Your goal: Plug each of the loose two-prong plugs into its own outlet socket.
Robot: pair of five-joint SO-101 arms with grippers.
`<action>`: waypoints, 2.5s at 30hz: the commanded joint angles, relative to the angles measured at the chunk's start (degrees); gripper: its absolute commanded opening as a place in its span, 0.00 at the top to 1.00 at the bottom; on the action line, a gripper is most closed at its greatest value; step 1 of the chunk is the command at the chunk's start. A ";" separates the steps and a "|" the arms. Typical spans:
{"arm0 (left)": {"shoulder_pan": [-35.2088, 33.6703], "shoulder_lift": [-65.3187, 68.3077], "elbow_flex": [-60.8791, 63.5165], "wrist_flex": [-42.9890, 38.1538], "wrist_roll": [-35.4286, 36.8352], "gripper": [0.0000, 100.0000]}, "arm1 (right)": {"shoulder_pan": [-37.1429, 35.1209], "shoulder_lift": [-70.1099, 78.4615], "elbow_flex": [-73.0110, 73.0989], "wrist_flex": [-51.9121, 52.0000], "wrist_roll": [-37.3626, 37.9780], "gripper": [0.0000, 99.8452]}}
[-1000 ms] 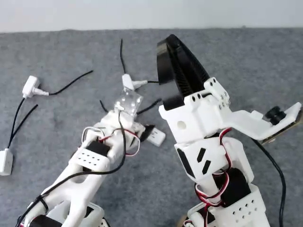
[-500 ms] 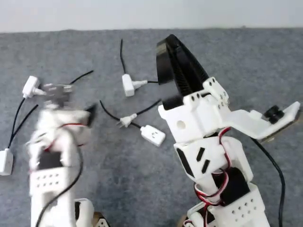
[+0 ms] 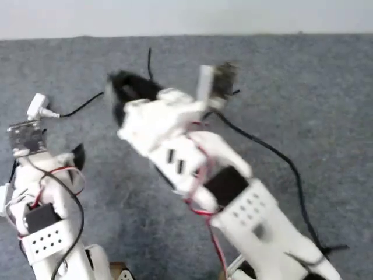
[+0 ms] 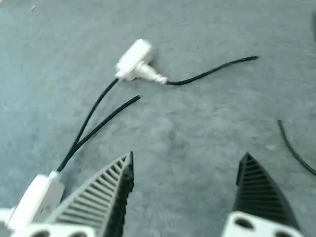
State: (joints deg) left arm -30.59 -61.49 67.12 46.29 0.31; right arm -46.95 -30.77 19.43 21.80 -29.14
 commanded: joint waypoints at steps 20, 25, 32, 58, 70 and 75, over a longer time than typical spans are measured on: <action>-17.41 1.67 9.10 -20.40 12.57 0.68 | -1.89 33.98 -4.48 8.13 -29.98 0.91; -17.32 1.67 9.63 -21.45 12.57 0.68 | -0.92 34.68 -4.31 8.48 -30.42 0.91; -17.05 1.67 9.80 -21.45 12.57 0.68 | 4.79 35.12 -2.73 8.48 -41.14 0.91; -15.47 2.02 11.12 -24.18 12.48 0.68 | 9.63 36.53 -4.22 17.19 -36.57 0.91; -15.47 2.02 11.12 -24.09 12.48 0.68 | 7.96 37.67 -4.22 16.66 -34.37 0.87; -15.47 2.02 11.12 -24.09 12.48 0.68 | 7.96 41.45 -4.48 15.43 -35.69 0.69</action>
State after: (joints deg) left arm -46.51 -59.56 78.99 23.52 12.26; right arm -39.03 10.64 17.67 38.33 -64.31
